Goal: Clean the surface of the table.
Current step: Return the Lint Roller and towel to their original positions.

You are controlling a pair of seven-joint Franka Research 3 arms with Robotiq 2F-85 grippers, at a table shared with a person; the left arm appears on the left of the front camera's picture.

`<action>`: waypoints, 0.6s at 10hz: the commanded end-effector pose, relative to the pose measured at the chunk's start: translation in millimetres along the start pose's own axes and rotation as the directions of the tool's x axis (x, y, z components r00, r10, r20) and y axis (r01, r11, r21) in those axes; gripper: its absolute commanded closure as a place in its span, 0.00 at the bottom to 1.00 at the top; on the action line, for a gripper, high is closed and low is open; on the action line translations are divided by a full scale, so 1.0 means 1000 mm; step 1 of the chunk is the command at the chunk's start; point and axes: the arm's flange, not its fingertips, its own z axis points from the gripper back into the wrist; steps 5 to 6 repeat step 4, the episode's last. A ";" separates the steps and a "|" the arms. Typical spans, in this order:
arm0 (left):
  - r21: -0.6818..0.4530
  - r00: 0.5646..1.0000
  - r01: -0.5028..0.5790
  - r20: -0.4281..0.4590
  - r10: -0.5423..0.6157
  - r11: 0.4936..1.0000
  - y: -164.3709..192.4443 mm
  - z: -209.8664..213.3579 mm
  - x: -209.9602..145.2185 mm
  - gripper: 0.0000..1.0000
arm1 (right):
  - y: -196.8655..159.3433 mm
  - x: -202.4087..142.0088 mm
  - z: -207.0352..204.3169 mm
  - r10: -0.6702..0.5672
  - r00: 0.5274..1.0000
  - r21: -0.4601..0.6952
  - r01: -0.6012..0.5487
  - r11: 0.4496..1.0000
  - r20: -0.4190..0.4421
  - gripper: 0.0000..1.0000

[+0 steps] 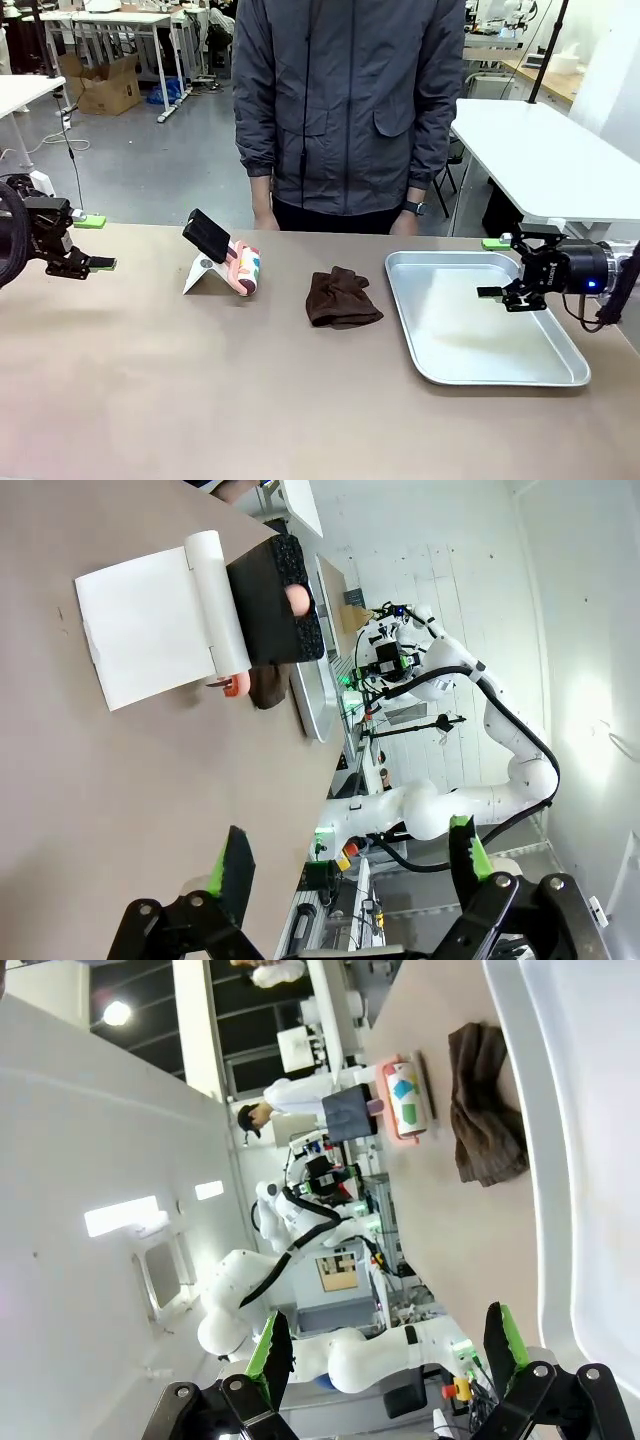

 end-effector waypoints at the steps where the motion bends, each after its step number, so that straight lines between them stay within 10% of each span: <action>1: -0.002 1.000 0.008 0.006 -0.008 1.000 -0.004 -0.002 -0.005 0.00 | 0.004 0.004 0.002 -0.006 1.000 0.004 0.006 1.000 -0.013 0.00; 6: -0.002 1.000 0.008 0.006 -0.008 1.000 -0.004 -0.002 -0.005 0.00 | 0.004 0.004 0.002 -0.006 1.000 0.004 0.006 1.000 -0.013 0.00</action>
